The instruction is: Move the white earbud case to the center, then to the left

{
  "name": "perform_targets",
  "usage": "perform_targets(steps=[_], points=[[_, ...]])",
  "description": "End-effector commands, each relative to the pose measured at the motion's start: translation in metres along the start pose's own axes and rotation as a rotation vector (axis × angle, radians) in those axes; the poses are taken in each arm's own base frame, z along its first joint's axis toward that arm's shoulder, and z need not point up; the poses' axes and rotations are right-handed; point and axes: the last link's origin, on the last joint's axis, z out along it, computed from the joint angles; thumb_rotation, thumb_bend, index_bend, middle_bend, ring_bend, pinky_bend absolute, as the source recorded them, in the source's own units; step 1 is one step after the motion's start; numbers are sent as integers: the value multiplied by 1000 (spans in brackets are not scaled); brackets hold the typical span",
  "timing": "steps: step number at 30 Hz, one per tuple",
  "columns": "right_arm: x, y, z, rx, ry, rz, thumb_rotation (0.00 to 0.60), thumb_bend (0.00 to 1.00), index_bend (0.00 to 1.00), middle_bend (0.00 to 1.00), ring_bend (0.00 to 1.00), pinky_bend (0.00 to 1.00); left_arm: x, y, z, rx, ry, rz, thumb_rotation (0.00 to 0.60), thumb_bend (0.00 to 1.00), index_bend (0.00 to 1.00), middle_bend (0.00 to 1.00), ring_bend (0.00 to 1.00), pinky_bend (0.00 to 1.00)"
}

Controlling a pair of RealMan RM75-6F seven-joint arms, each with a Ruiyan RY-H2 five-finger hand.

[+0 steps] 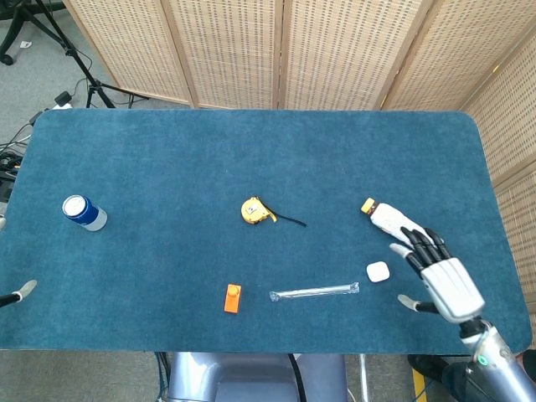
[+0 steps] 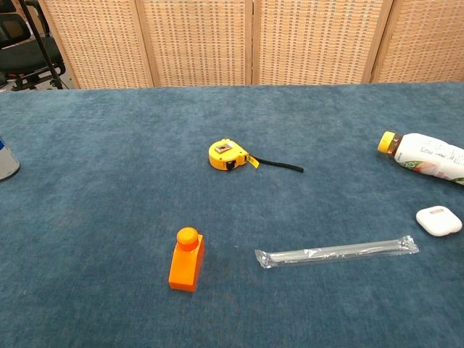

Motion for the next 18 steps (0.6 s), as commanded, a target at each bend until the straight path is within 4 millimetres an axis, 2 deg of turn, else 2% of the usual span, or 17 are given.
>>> perform_targets(steps=[1, 5, 9, 10, 11, 12, 18], points=[[-13, 4, 38, 82, -95, -24, 600, 105, 239, 0, 0, 0, -2, 0, 3, 8, -7, 5, 600, 0, 0, 0, 0, 0], [-26, 13, 57, 80, -172, -57, 600, 125, 243, 0, 0, 0, -5, 0, 6, 16, -20, 13, 600, 0, 0, 0, 0, 0], [-40, 22, 67, 56, -240, -83, 600, 158, 258, 0, 0, 0, -6, 0, 8, 22, -24, 16, 600, 0, 0, 0, 0, 0], [-39, 40, 52, 5, -262, -113, 600, 158, 264, 0, 0, 0, -7, -1, 8, 25, -25, 17, 600, 0, 0, 0, 0, 0], [-46, 32, 69, 29, -267, -110, 600, 162, 269, 0, 0, 0, -7, -1, 9, 28, -28, 18, 600, 0, 0, 0, 0, 0], [-50, 33, 73, 23, -278, -119, 600, 162, 271, 0, 0, 0, -8, -1, 9, 30, -30, 18, 600, 0, 0, 0, 0, 0], [-61, 42, 74, 5, -322, -167, 600, 159, 272, 0, 0, 0, -7, -3, 11, 42, -31, 5, 600, 0, 0, 0, 0, 0]])
